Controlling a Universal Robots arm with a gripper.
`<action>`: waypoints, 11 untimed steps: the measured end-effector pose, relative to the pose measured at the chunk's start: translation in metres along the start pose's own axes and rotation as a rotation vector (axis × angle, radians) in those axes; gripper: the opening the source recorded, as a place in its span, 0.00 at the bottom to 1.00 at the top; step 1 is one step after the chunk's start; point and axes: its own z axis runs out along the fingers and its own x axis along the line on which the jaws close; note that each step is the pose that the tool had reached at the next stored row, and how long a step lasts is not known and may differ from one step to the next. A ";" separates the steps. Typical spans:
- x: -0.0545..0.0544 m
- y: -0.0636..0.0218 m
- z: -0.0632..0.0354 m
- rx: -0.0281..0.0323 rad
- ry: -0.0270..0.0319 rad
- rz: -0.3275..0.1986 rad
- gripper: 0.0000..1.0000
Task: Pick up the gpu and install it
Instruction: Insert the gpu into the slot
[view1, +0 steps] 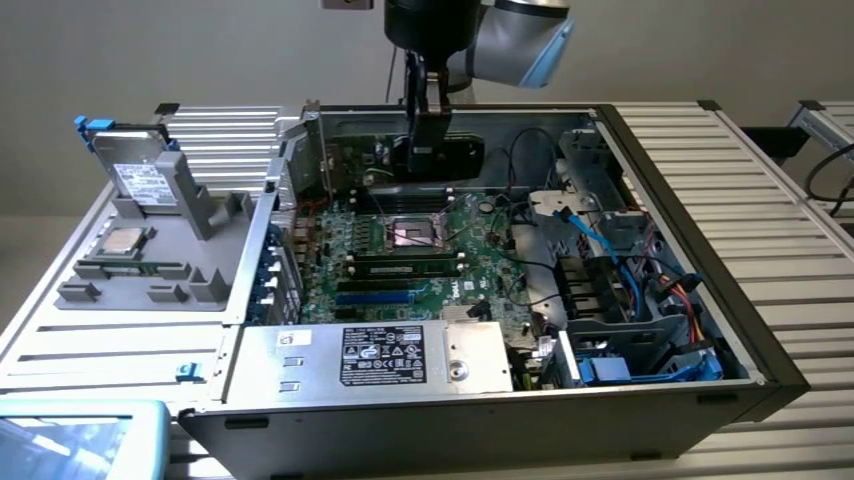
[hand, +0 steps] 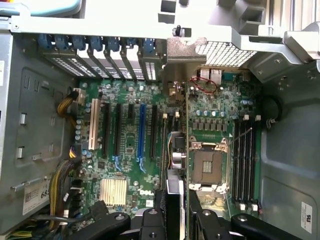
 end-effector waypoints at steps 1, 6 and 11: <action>0.000 0.0004 0.0001 0.0033 0.0022 0.002 0.28; 0.000 0.0024 0.0005 0.0046 0.0018 0.020 0.28; 0.000 0.0028 0.0023 0.0043 0.0010 0.061 0.28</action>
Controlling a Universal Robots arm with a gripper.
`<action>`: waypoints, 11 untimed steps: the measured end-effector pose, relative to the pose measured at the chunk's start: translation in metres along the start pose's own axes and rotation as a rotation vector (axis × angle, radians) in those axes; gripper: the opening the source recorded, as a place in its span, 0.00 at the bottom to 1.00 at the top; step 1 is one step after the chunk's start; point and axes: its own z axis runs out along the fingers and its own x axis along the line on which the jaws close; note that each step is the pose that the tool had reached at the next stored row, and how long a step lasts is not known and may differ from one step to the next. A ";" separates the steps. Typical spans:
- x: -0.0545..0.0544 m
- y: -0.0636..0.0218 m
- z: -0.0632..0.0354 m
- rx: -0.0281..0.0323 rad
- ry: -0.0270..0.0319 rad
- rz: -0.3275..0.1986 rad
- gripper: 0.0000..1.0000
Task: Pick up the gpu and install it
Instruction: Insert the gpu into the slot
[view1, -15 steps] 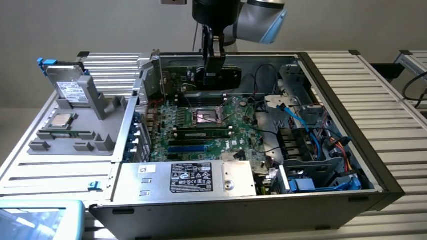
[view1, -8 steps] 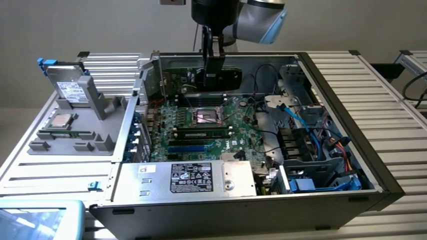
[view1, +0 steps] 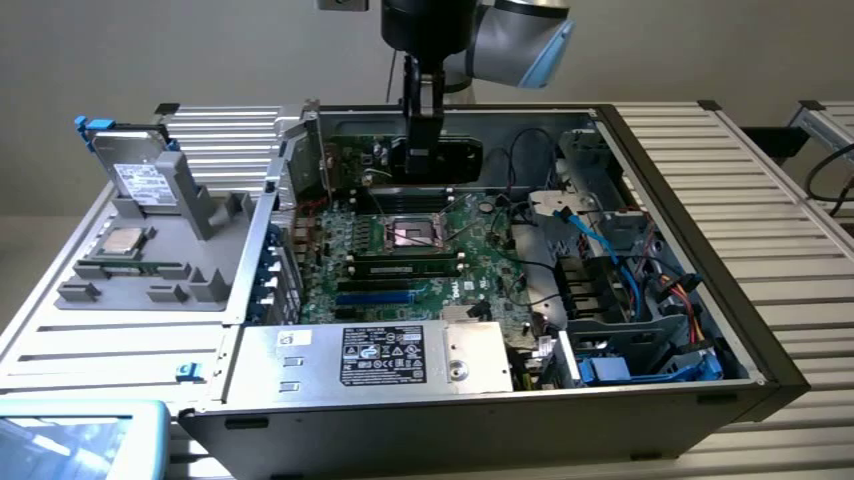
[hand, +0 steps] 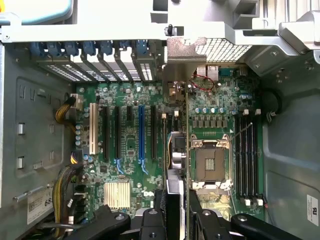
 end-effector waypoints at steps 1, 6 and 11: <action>0.000 0.0001 0.0009 0.0000 0.0018 0.000 0.28; 0.000 0.0007 0.0042 0.0064 0.0130 0.001 0.28; 0.000 0.0017 0.0085 0.0141 0.0249 0.002 0.28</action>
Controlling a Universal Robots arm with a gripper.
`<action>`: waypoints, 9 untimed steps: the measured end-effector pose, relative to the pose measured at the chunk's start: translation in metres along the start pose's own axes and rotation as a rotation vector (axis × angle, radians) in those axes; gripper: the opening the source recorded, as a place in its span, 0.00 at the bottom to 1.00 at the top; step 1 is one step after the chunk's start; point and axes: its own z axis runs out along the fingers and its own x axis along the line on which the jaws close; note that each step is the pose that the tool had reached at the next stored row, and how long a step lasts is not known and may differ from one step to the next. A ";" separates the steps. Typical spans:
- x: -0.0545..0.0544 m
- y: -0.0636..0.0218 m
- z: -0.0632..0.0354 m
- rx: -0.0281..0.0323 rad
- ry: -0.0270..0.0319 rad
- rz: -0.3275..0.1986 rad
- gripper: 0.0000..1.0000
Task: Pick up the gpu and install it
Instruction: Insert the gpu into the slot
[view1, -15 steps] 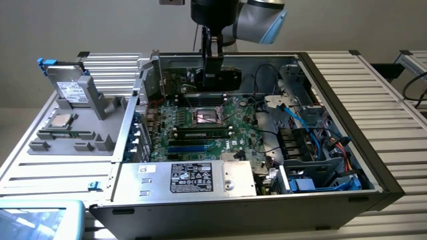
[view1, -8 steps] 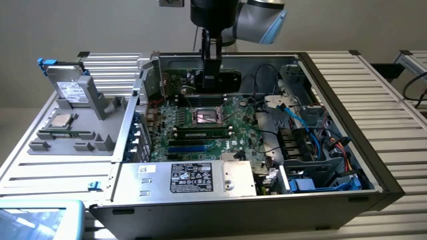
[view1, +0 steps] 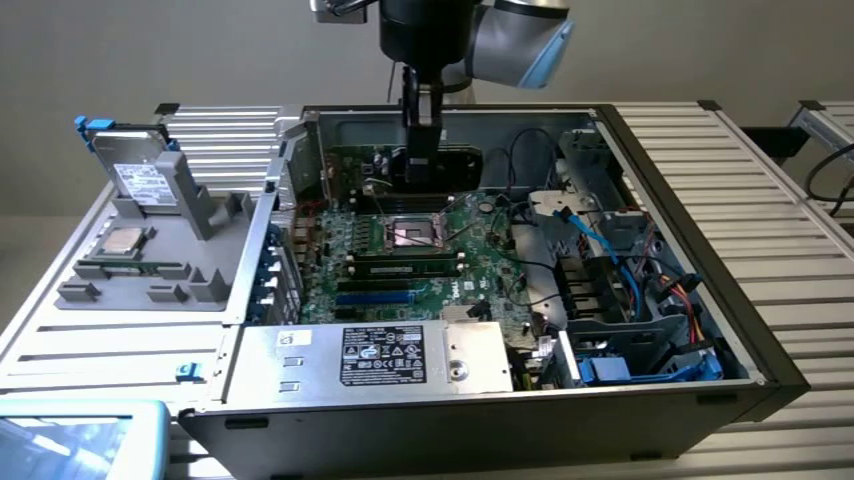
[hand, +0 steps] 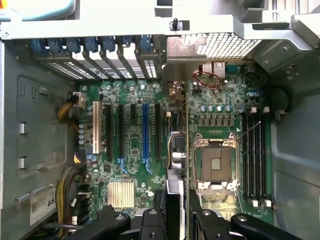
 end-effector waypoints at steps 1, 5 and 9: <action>0.000 0.0001 0.0010 0.0005 0.0022 0.001 0.28; 0.000 0.0006 0.0028 0.0007 0.0113 0.003 0.28; 0.004 0.0009 0.0038 0.0006 0.0181 0.004 0.28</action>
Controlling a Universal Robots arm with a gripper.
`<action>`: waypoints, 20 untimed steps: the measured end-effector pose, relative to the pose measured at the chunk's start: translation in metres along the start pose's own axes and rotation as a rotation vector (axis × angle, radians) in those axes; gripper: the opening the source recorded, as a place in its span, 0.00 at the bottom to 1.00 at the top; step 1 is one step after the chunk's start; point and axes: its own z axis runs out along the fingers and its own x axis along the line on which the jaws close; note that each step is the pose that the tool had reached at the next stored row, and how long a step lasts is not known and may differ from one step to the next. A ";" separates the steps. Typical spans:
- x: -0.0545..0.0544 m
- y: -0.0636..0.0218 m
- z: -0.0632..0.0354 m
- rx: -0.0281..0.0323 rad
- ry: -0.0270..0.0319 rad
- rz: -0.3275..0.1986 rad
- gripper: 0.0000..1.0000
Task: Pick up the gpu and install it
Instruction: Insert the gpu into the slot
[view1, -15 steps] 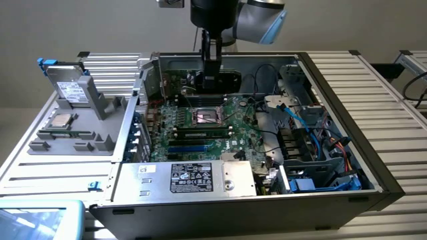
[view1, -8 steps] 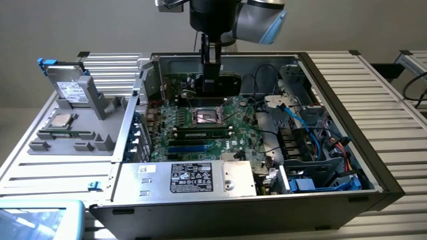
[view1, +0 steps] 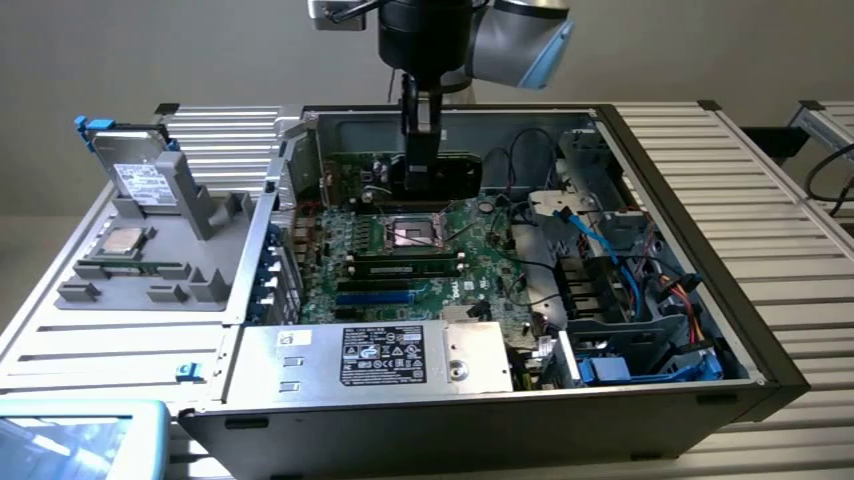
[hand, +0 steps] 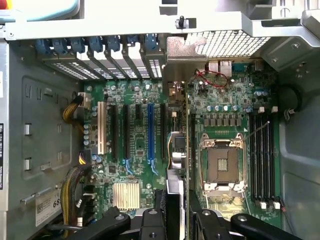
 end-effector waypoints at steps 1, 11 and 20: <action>0.001 0.0011 0.0016 -0.0001 -0.0005 0.001 0.28; 0.012 0.0053 0.0130 -0.0010 -0.0088 0.012 0.28; 0.023 0.0155 0.0222 -0.0009 -0.0090 0.012 0.28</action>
